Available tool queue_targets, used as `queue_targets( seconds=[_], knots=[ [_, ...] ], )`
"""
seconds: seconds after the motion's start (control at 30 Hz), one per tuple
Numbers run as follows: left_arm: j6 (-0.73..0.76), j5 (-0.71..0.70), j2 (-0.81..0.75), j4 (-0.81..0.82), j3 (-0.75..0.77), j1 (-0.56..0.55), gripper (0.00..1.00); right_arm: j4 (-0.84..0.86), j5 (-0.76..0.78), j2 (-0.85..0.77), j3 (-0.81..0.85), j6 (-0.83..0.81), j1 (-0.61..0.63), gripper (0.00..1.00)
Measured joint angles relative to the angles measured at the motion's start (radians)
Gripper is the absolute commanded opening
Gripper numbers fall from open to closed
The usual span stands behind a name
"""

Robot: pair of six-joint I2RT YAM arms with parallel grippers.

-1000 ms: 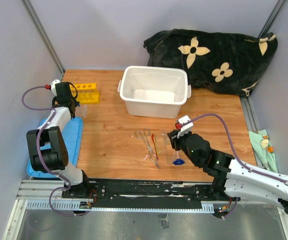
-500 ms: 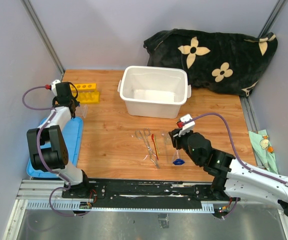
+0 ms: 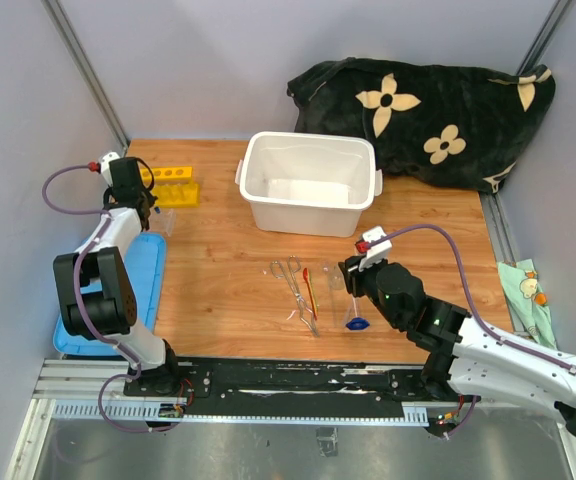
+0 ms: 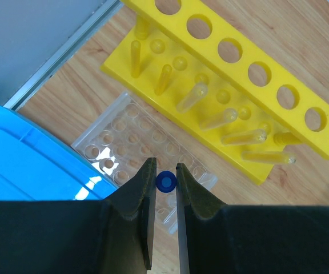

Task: Organize the chemistry lab equipment
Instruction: Insert the test tube into the slot of the test tube rack.

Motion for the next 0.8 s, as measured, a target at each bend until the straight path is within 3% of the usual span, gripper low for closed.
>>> queue_targets(
  seconds=[0.8],
  knots=[
    [0.020,-0.012,0.071,-0.045,0.034,-0.011,0.00,0.016,-0.034,0.003,-0.012,0.006,-0.035,0.34]
  ],
)
